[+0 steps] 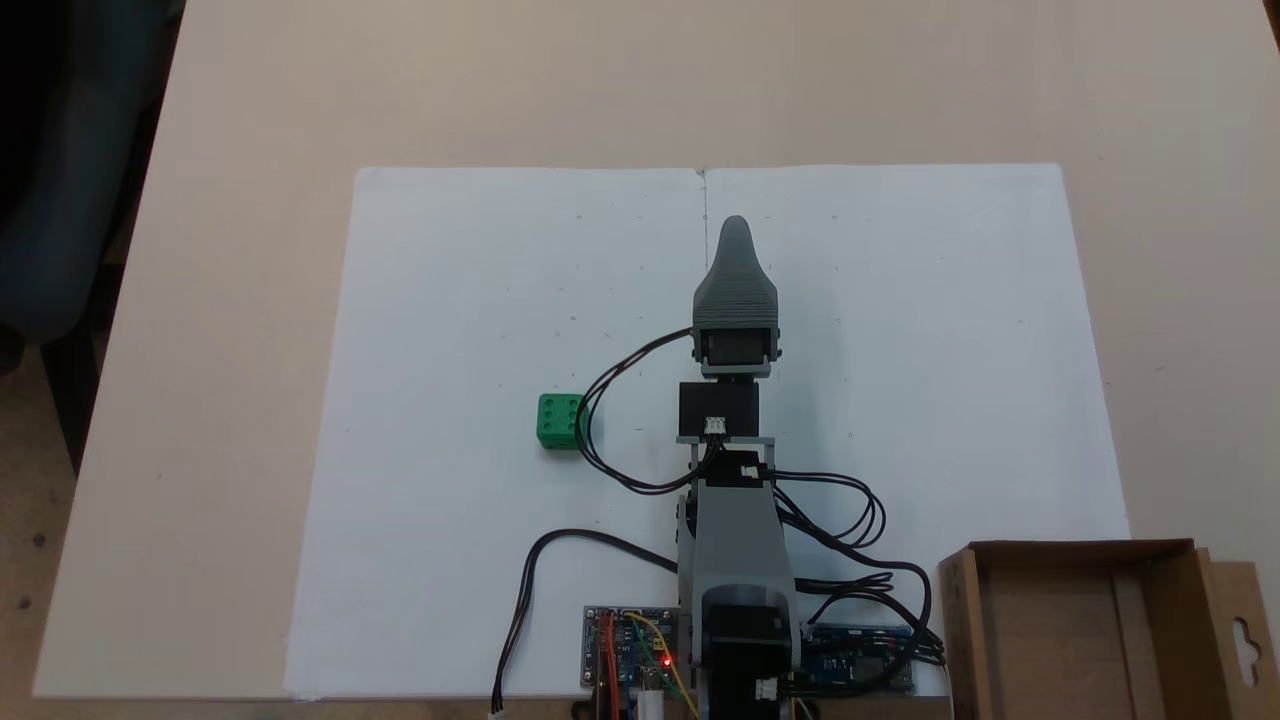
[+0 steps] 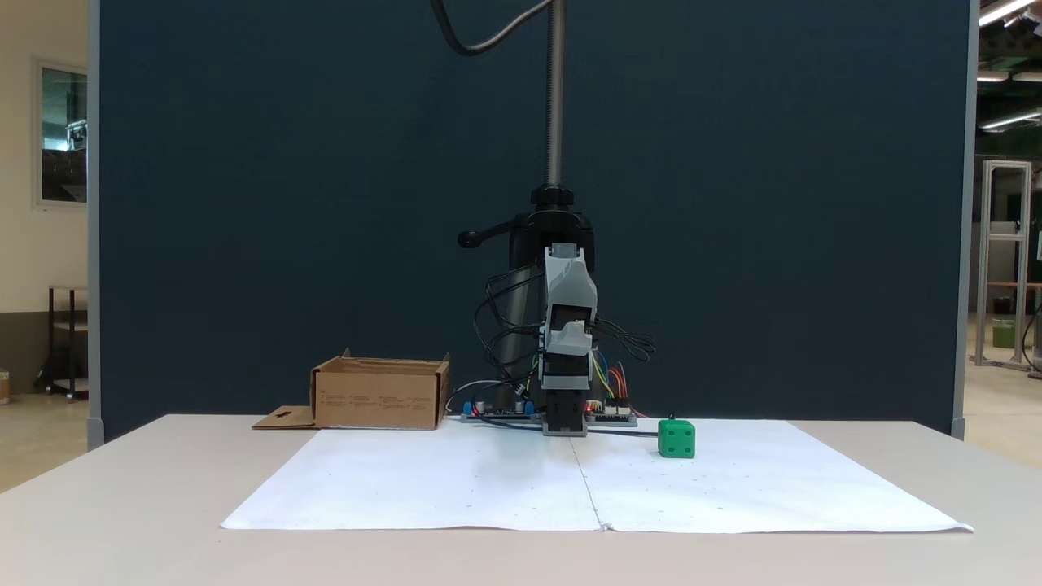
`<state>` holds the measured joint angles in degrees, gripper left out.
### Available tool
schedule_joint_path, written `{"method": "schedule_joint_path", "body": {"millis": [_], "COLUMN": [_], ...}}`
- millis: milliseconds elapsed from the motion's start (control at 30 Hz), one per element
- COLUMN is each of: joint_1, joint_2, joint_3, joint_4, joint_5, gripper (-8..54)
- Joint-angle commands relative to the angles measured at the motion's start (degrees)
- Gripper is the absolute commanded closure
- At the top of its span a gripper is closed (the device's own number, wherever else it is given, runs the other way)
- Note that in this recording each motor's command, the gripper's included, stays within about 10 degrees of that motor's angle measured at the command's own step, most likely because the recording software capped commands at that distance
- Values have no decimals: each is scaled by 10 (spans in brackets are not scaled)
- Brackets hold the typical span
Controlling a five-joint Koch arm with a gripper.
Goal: Grasp a green dice and put it in the bin.
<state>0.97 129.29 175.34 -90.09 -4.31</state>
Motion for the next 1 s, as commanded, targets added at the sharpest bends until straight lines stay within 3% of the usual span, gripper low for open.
{"method": "schedule_joint_path", "body": {"millis": [0, 167, 967], "joint_1": [25, 27, 28], "joint_2": [62, 62, 62], "joint_3": [40, 40, 40], "joint_4": [100, 251, 250], "joint_5": [-10, -10, -10], "gripper": [33, 33, 33]}}
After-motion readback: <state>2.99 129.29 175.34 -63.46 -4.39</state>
